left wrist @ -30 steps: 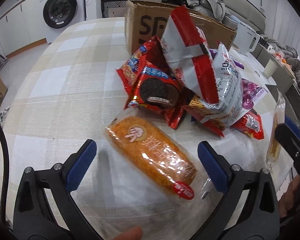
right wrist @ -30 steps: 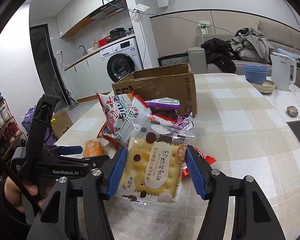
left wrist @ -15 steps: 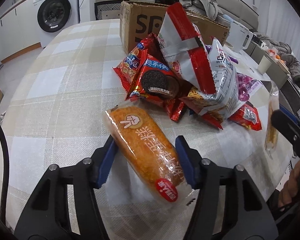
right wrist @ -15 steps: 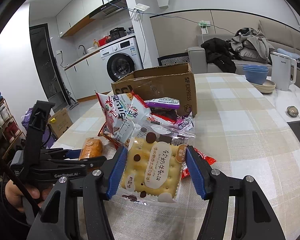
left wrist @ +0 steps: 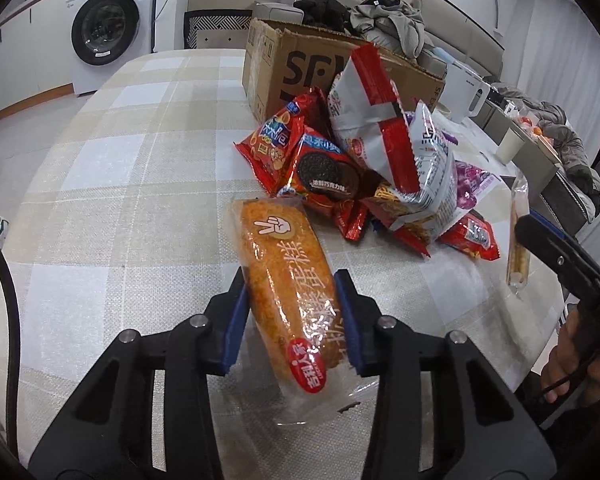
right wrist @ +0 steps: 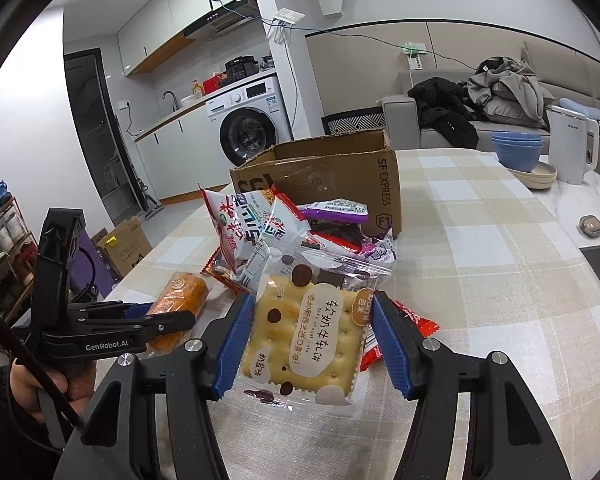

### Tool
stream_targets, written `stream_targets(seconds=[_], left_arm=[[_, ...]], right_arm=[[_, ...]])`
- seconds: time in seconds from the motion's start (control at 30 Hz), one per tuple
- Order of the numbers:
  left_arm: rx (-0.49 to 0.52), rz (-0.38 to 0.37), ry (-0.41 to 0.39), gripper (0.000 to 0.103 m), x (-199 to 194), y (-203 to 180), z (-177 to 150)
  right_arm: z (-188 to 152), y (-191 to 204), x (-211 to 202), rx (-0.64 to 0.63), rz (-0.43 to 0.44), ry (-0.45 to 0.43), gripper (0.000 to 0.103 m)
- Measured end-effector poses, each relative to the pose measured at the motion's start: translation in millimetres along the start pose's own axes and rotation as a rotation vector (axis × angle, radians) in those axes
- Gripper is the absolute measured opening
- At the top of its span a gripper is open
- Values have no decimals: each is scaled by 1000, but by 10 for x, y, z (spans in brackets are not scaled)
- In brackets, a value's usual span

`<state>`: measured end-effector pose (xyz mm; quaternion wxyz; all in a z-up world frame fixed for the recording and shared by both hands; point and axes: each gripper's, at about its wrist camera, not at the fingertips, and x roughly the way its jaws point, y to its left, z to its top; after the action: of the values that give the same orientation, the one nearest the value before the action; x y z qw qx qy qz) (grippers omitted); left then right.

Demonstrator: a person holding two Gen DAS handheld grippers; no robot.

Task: Organize snacks
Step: 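Grasp the orange sponge-cake bar with the left gripper while right holds the cracker pack, then lift both held snacks and carry them over the cardboard box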

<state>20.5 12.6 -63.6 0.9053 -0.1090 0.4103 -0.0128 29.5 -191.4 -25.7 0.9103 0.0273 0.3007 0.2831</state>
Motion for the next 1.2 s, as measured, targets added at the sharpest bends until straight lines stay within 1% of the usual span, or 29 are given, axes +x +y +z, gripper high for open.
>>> stream_targets(seconds=[0.23,0.57,0.93,1.2], left_arm=[[-14,-16,-60,36,-223,-17,37],[-13,-36,-152,35,-526,-58,170],[-5,-60,-246,35,-774,-124,532],[3,-69,-295,35,-824,-183,777]], right_arm=[[81,2,-58,-3,17,-33,60],[396,-43,-117,-20,36,-100,60],[749,-124,-87,-25,41,-152,60],[1009,-170,-55,-30,45,-181,60]])
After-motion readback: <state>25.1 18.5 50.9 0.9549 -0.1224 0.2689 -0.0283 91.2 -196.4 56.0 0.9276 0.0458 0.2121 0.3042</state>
